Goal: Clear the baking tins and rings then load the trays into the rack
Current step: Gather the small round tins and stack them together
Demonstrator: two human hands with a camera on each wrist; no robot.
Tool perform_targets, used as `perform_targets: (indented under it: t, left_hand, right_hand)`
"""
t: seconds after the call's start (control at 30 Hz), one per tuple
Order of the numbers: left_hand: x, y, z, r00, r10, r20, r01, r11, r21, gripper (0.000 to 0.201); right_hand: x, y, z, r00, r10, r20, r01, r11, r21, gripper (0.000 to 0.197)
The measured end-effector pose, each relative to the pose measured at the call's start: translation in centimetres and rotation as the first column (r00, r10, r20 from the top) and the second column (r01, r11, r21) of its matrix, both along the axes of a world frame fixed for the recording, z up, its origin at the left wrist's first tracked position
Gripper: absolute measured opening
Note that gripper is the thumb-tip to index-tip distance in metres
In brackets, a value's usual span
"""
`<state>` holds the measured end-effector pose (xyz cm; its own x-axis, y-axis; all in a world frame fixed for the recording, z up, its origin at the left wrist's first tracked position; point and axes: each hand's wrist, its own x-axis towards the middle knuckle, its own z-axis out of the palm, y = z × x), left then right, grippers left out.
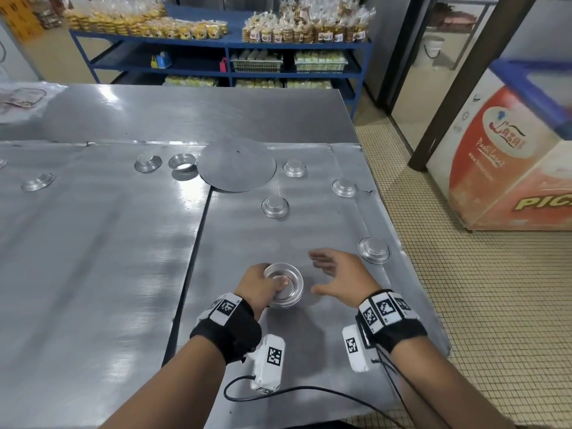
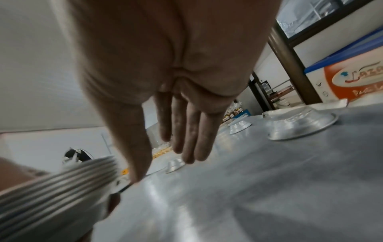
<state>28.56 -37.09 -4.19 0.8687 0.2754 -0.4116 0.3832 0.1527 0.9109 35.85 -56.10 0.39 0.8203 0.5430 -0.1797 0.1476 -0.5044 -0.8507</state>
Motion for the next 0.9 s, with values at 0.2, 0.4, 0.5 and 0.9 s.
perform_targets:
  t: [0.2,0.4,0.5,0.9]
  left_hand:
    - [0.4,-0.2,-0.3,1.000,-0.009,-0.025,0.008,1.000,-0.008,0.030]
    - [0.5,-0.5,-0.3,0.999,-0.012,-0.049,0.012,1.000,0.006,0.030]
    - [0.5,-0.6,-0.3,0.998,-0.015,-0.059,0.015,1.000,0.002,0.031]
    - [0.0,0.9,0.7,0.997,-0.027,-0.073,0.028,1.000,0.011,0.038]
  right_hand:
    - [4.4,-2.9,-0.7,0.946,-0.118,0.303,0.224,0.913,-0.342,0.057]
    - [8.3,-5.5,-2.0,0.906,-0.130,0.402,0.350,0.765,-0.541,0.074]
    - [9.3,-6.3,-2.2,0.913,-0.163,0.373,0.371,0.712,-0.597,0.072]
    - [8.0,-4.7,-1.3,0.868,-0.322,0.378,0.473,0.768,-0.433,0.058]
